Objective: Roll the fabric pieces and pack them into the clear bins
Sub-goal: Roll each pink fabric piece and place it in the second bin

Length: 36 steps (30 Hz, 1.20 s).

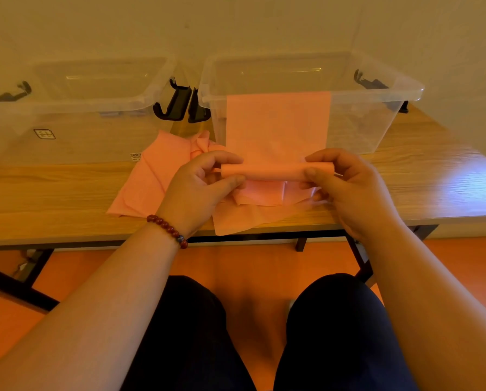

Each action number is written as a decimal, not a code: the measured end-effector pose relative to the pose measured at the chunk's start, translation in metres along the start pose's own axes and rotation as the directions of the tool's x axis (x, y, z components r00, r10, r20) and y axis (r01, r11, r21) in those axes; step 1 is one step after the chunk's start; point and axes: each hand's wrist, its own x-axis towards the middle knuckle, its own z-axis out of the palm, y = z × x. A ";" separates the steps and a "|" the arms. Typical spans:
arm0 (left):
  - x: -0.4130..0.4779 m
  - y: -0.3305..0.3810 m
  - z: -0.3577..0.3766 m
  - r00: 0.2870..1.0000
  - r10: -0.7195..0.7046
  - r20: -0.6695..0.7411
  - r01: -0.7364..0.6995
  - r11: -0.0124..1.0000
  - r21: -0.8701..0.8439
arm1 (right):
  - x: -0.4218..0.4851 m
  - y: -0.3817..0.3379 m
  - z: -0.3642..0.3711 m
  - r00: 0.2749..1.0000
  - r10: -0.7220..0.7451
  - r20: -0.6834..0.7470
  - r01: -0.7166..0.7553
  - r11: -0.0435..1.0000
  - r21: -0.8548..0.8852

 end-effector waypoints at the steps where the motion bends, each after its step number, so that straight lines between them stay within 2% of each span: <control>1: 0.000 0.000 0.000 1.000 -0.007 -0.004 0.007 1.000 -0.011 | 0.000 0.000 0.000 1.000 -0.001 0.008 0.001 1.000 0.003; 7: 0.001 0.000 0.000 1.000 -0.005 0.010 0.005 1.000 0.007 | -0.002 -0.005 -0.001 0.999 0.004 0.048 -0.007 0.997 0.075; 13: 0.002 -0.003 -0.002 1.000 -0.006 0.026 0.004 0.997 0.079 | -0.001 0.000 0.000 1.000 -0.017 0.008 0.017 0.999 -0.029; 18: 0.000 0.001 0.001 1.000 -0.020 0.011 0.020 1.000 0.016 | 0.000 0.001 -0.002 0.999 -0.015 0.038 0.015 1.000 0.017; 28: 0.002 -0.005 -0.002 1.000 -0.010 0.029 0.009 0.999 0.043 | 0.000 0.002 -0.001 1.000 -0.013 -0.007 0.012 0.999 -0.036; 32: 0.002 -0.004 0.000 0.999 -0.022 0.027 0.021 0.999 0.025 | 0.000 0.001 -0.001 1.000 0.009 0.023 -0.009 1.000 0.007; 36: 0.002 -0.003 0.001 0.999 -0.027 0.045 0.028 1.000 -0.015 | -0.001 0.001 -0.001 1.000 0.012 0.020 -0.012 0.999 -0.032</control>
